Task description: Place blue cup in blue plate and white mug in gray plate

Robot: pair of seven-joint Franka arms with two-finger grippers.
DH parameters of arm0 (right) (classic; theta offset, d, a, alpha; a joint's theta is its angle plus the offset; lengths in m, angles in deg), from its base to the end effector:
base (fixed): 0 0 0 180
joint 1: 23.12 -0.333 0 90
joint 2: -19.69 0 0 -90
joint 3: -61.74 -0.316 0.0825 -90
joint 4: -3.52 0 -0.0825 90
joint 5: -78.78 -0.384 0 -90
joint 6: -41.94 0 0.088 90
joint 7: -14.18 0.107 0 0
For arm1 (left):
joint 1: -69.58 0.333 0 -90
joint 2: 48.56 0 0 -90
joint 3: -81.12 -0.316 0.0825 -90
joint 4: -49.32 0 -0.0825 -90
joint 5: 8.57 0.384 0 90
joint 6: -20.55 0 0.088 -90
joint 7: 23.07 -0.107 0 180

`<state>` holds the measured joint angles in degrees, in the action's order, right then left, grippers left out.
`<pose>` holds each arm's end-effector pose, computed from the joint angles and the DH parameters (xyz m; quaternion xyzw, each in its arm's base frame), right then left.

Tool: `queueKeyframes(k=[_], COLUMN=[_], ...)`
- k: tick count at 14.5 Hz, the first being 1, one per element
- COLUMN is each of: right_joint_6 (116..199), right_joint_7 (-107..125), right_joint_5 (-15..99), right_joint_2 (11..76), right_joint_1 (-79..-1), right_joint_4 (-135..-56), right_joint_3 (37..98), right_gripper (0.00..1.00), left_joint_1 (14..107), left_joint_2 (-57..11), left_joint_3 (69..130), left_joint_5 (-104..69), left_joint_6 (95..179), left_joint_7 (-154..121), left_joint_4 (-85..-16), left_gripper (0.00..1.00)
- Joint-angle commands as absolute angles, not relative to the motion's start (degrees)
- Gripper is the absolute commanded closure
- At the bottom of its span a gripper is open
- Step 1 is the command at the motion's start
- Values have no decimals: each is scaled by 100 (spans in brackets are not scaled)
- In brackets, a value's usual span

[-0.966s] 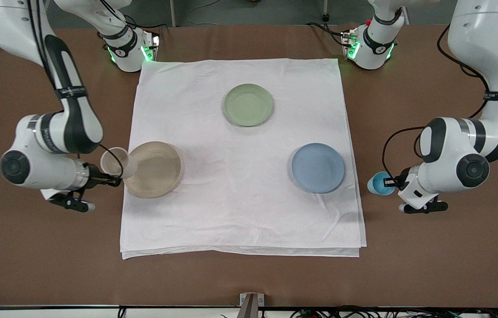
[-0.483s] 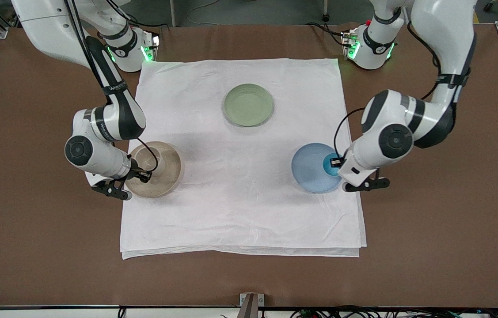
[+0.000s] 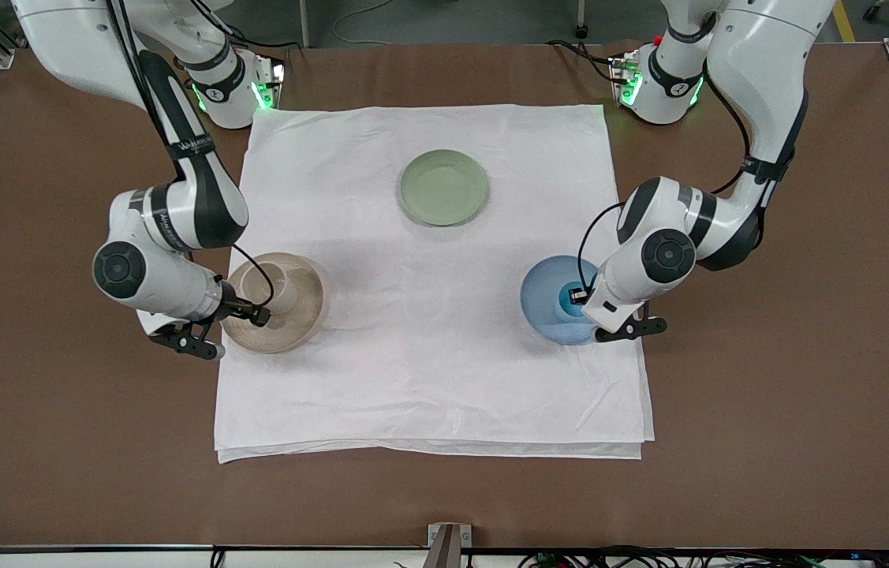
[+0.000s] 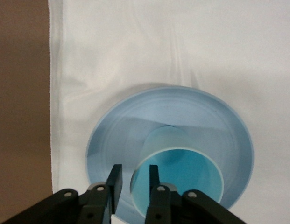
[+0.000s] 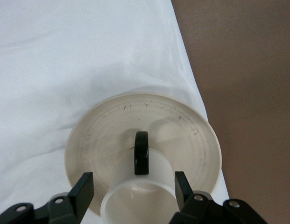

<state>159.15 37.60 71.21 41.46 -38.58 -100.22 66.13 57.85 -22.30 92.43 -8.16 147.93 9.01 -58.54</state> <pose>0.6126 0.1304 0.3222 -0.9867 0.1396 0.0806 0.0190 0.5751 -0.2378 0.2603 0.9941 0.0838 -0.0672 0.0114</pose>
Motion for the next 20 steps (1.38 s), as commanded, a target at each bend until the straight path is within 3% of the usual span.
queueKeyframes(k=[1, 6, 10, 16, 20], right_joint_6=[14938, 13216, 12176, 11789, 11910], right_joint_7=[3091, 1622, 1198, 1190, 1146], right_joint_5=[7166, 7834, 7939, 7877, 7939], right_joint_2=[3877, 3604, 3657, 3394, 2692], right_joint_1=[-3623, -3016, -2472, -2453, -2435], right_joint_4=[-9371, -8202, -6971, -6890, -7617], right_joint_3=[6622, 6675, 6649, 6622, 6631], right_gripper=[0, 0, 0, 0, 0], left_joint_1=[5833, 6578, 7071, 7337, 7178], left_joint_2=[-2763, -3440, -3906, -4636, -4935], left_joint_3=[9193, 9184, 9193, 9027, 8701], left_joint_5=[-813, -761, -515, -515, -576], left_joint_6=[14337, 12429, 11733, 11048, 10651], left_joint_7=[954, 735, 251, -828, -1401], left_joint_4=[-5625, -4018, -3568, -3585, -3629], left_gripper=[0, 0, 0, 0, 0])
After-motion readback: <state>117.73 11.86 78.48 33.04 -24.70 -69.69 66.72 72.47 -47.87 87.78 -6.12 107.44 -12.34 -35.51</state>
